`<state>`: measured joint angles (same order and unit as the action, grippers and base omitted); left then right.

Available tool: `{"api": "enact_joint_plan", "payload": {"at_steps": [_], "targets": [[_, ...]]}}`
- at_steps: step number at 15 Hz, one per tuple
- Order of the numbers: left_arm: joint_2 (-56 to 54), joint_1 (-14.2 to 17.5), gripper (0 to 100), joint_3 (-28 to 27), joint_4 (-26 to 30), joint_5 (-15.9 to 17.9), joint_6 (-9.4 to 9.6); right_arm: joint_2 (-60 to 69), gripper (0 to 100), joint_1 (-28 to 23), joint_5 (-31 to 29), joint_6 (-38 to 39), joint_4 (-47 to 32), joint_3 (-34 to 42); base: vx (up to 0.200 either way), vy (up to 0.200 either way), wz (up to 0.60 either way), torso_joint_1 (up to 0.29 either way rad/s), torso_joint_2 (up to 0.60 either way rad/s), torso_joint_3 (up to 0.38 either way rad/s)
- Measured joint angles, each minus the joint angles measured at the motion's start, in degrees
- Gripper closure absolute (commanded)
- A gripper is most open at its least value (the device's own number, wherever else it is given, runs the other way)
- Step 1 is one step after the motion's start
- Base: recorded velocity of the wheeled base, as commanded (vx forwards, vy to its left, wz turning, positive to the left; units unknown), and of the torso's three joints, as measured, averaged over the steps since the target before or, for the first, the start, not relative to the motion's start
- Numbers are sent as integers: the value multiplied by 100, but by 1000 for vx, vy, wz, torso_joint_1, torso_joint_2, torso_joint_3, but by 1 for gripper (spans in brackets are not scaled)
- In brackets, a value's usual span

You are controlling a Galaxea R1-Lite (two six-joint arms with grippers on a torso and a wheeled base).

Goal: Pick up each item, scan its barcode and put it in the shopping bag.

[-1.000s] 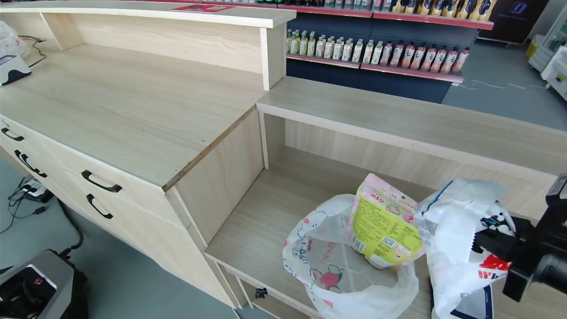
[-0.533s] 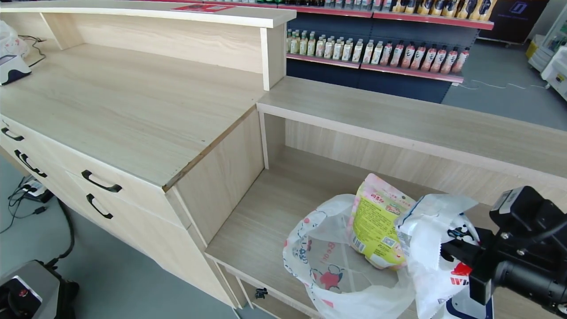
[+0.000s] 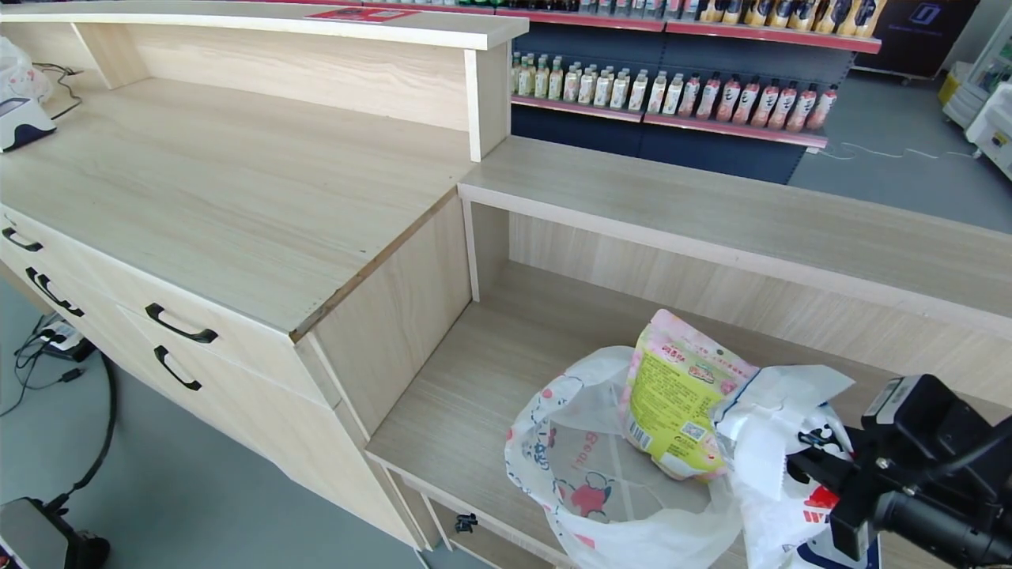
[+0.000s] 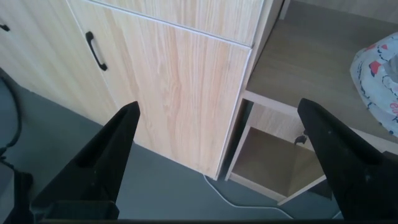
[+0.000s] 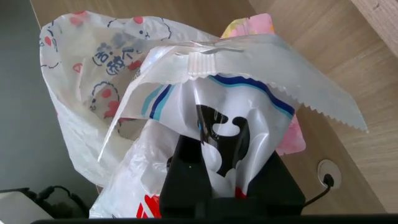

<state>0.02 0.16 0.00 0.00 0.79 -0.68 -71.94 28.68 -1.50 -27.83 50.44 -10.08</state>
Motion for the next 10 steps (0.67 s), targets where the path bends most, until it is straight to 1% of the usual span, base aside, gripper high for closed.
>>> {"api": "enact_joint_plan", "payload": {"at_steps": [5,10], "targets": [[0,0,0,0,0,-1,2,-501,100,-306,0,-2,788,269,0,0,0,0,0,0],[0,0,0,0,0,0,2,-1119,100,-284,0,0,1481,328,0,0,0,0,0,0]]}}
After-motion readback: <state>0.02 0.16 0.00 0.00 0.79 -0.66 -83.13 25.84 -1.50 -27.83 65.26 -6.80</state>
